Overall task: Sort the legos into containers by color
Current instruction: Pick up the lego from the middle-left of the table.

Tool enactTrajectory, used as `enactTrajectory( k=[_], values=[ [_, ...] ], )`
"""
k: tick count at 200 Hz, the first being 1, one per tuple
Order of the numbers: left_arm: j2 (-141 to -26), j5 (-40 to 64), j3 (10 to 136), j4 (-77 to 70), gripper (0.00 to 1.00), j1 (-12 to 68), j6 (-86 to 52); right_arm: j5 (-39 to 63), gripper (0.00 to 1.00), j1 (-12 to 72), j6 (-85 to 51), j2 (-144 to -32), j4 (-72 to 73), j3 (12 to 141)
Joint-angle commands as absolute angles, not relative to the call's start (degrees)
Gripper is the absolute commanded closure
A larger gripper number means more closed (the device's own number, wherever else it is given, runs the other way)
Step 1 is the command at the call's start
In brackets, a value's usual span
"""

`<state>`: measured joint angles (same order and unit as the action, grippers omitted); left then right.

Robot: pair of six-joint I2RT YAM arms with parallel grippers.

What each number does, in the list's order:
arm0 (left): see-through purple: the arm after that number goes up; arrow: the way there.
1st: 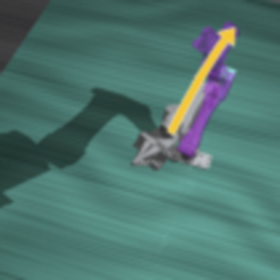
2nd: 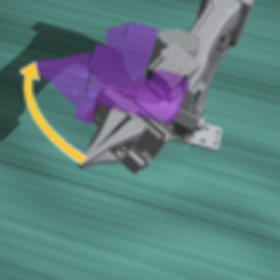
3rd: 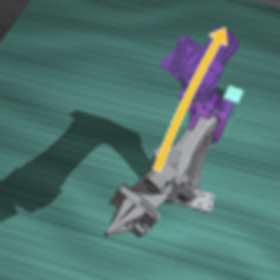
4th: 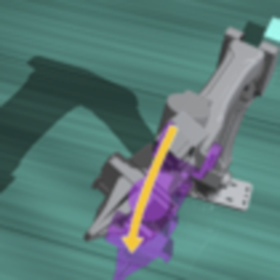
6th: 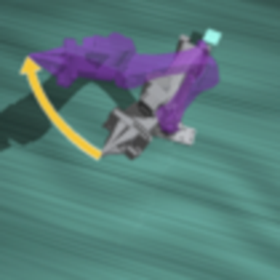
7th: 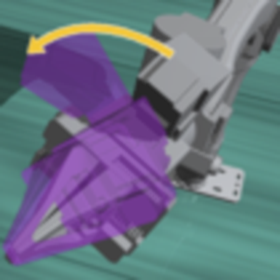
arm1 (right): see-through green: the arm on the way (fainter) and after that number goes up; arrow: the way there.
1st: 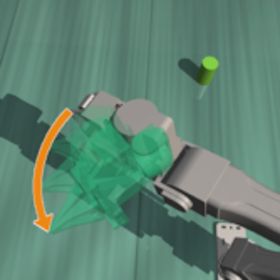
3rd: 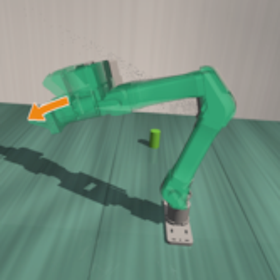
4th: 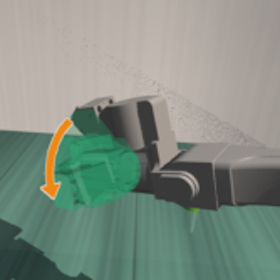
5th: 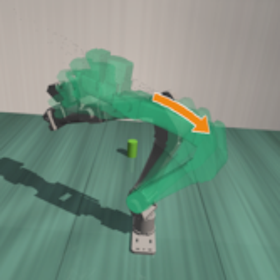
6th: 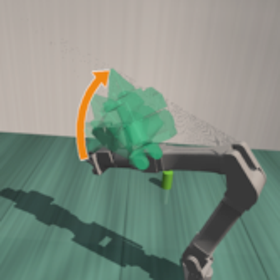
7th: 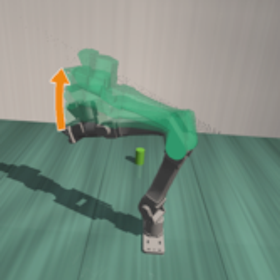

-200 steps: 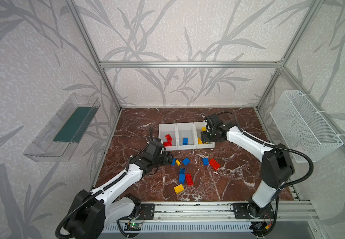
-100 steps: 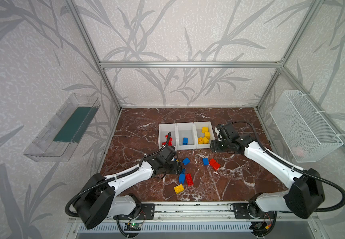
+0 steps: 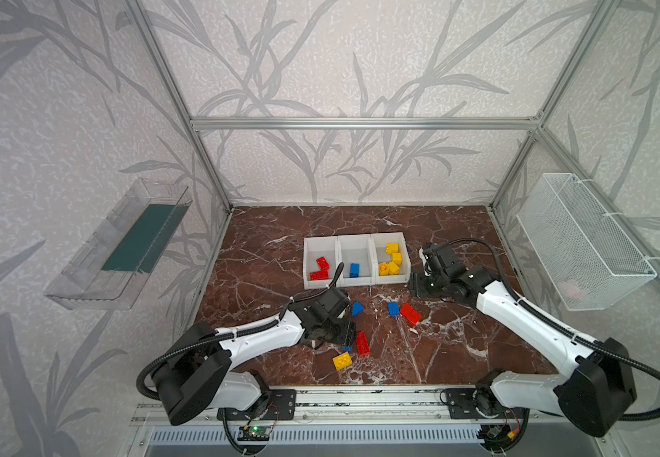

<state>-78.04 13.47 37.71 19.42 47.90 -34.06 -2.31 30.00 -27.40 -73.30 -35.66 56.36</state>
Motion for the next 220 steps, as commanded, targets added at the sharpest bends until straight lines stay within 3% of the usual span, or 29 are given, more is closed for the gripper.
enactTrajectory(
  k=[1,34,80,124,180,220],
  values=[
    [-79.5,13.5,40.3,20.8,0.34,48.8,-33.1,-2.4,0.35,29.8,-27.9,-73.0,-35.1,55.8],
    [-80.9,13.3,40.9,21.7,0.41,49.6,-32.6,-2.0,0.35,29.8,-27.8,-73.6,-35.2,56.2],
    [-81.6,12.6,40.9,22.7,0.60,50.1,-32.6,-1.9,0.35,29.7,-27.9,-73.7,-35.5,56.2],
    [-80.7,11.4,41.1,23.9,0.69,50.2,-32.6,-2.1,0.35,29.8,-27.9,-73.7,-35.6,56.1],
    [-76.1,1.4,48.2,29.7,0.71,48.7,-28.8,-2.5,0.35,29.8,-27.7,-72.4,-36.1,56.3],
    [-78.5,1.4,56.9,25.5,0.70,40.3,-21.9,-2.8,0.35,29.7,-27.5,-71.9,-36.2,56.3]
  ],
)
